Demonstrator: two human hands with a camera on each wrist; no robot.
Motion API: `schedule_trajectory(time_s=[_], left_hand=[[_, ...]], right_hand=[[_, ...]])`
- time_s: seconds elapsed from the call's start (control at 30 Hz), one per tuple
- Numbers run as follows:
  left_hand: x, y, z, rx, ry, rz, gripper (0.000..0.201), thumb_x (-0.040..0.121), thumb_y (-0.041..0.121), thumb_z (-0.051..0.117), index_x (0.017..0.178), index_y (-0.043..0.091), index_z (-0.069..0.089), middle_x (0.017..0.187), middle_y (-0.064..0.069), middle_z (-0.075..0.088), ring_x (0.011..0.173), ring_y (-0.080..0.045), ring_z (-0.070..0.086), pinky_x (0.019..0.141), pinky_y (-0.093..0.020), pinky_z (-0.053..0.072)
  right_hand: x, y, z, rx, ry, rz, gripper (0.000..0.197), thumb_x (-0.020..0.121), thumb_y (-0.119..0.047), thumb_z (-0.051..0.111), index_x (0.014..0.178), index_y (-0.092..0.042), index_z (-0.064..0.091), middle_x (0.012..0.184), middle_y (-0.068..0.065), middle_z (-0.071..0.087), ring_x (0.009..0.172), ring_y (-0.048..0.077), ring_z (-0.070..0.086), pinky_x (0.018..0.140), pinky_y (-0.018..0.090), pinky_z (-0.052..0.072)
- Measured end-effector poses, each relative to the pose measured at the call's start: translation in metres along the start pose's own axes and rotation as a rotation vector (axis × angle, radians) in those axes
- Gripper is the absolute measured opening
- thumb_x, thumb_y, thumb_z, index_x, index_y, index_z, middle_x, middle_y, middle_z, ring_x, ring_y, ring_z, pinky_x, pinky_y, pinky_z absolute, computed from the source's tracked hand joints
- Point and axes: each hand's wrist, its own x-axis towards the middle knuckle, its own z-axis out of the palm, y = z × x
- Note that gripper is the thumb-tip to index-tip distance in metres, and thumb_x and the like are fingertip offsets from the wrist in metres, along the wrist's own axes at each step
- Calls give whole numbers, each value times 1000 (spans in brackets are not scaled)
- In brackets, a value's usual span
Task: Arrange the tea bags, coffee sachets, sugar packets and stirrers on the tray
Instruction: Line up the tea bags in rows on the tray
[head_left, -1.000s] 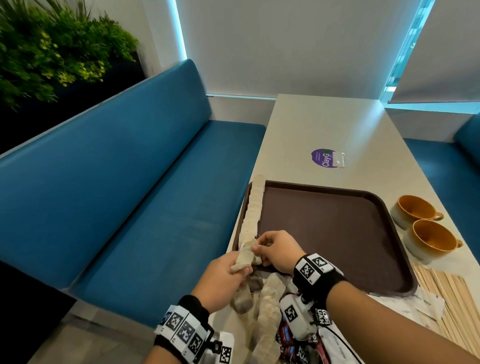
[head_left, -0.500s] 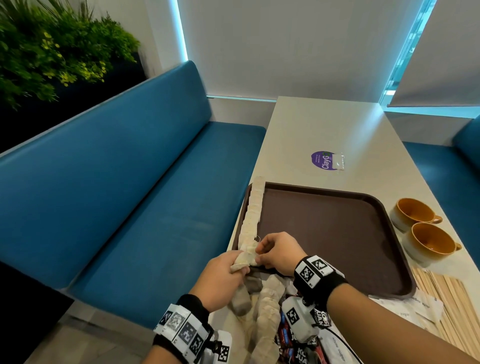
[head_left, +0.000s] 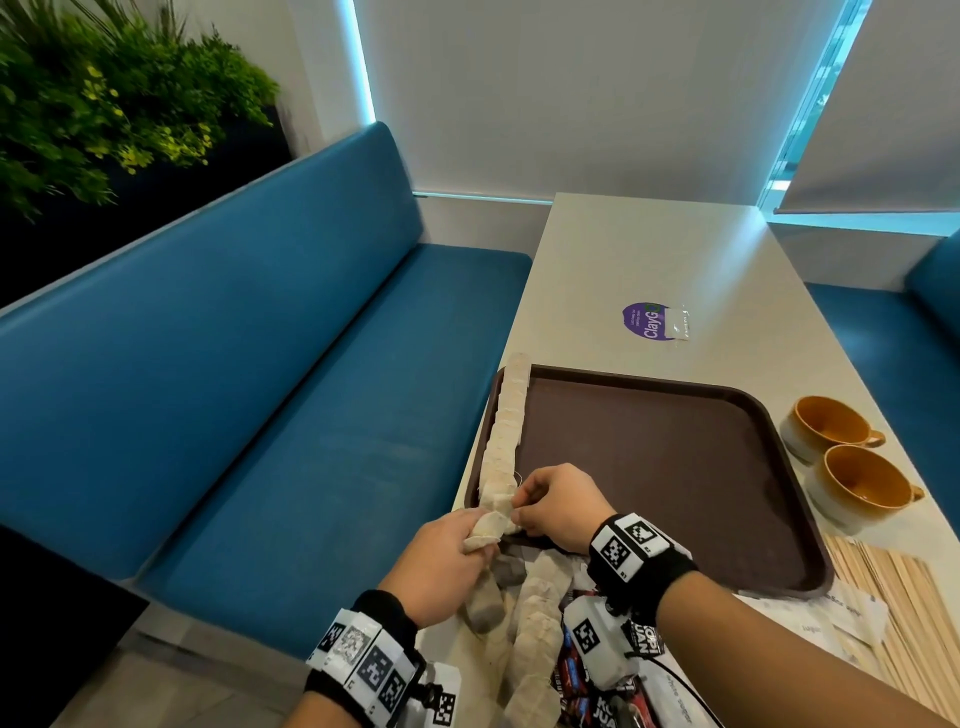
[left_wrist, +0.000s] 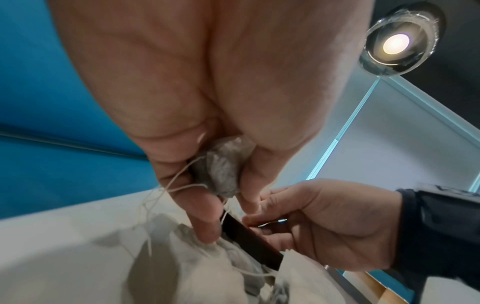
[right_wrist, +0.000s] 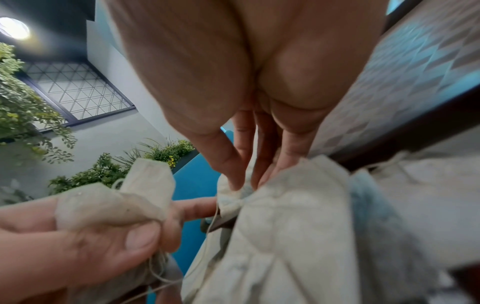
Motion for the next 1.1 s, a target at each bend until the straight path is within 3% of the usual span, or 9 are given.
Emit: schedule_trajectory(time_s=[0.2,0.3,0.43,0.57,0.67,0.77,0.87,0.97,1.1], left_hand=[[-4,6,-2,-90,48,-4,30,91,15,55,82,41,66,84,15,67,77,-5,61,72,-28,52],[-3,5,-3,-34,50,-17,18,92,19,55,78,29,63,87,7,64,80,-11,61,74,-33,52],[0,3,-5,11,56,-24,19,93,21,53,76,26,61,87,7,62,80,-10,59,68,-25,46],[0,2,-6,-17,78,7,14,95,20,58,86,26,65,99,10,57,89,-5,58,76,-16,44],[-1,0,-2,-54,21,33,17,94,20,60,100,34,68,107,17,61,95,-1,59,83,-18,48],[-1,-2,1,-8,5,34,23,94,20,60,112,31,69,110,18,64,101,0,59,89,-21,49],[-2,-1,1,-15,49,31,18,95,20,58,103,30,69,102,13,64,94,-4,60,83,-24,50],[-5,1,-2,-225,136,-63,16,96,14,59,88,24,69,86,-1,67,72,-14,67,66,-33,57],[-12,9,-7,-636,141,-152,11,96,6,64,97,11,73,84,-10,73,64,-34,70,68,-44,60]], right_hand=[[-1,0,-5,18,46,10,6,84,-13,79,83,-18,76,82,3,78,77,23,77,75,38,65],[-4,-2,-4,28,-14,28,3,84,-15,80,87,-15,78,84,6,79,80,23,78,77,39,65],[-4,-4,1,40,-52,26,7,83,-16,82,89,-17,80,86,5,79,82,21,78,81,38,64],[-3,-4,1,60,-69,15,10,84,-15,81,93,-17,80,87,4,79,81,19,78,83,38,64],[-3,-4,2,89,-65,13,8,85,-14,80,93,-15,80,89,6,79,85,23,78,82,38,64],[-4,-5,4,112,-60,6,5,86,-14,81,91,-14,80,89,7,79,86,24,78,81,37,65],[-6,-6,3,128,-60,9,3,87,-15,80,90,-13,80,89,9,79,78,19,77,81,38,65],[-11,-6,-4,151,-48,0,2,88,-13,77,89,-12,78,92,16,78,70,16,71,81,42,64],[-34,-20,-19,246,-60,-104,6,91,-13,75,96,-9,77,84,10,74,67,14,67,73,32,64]])
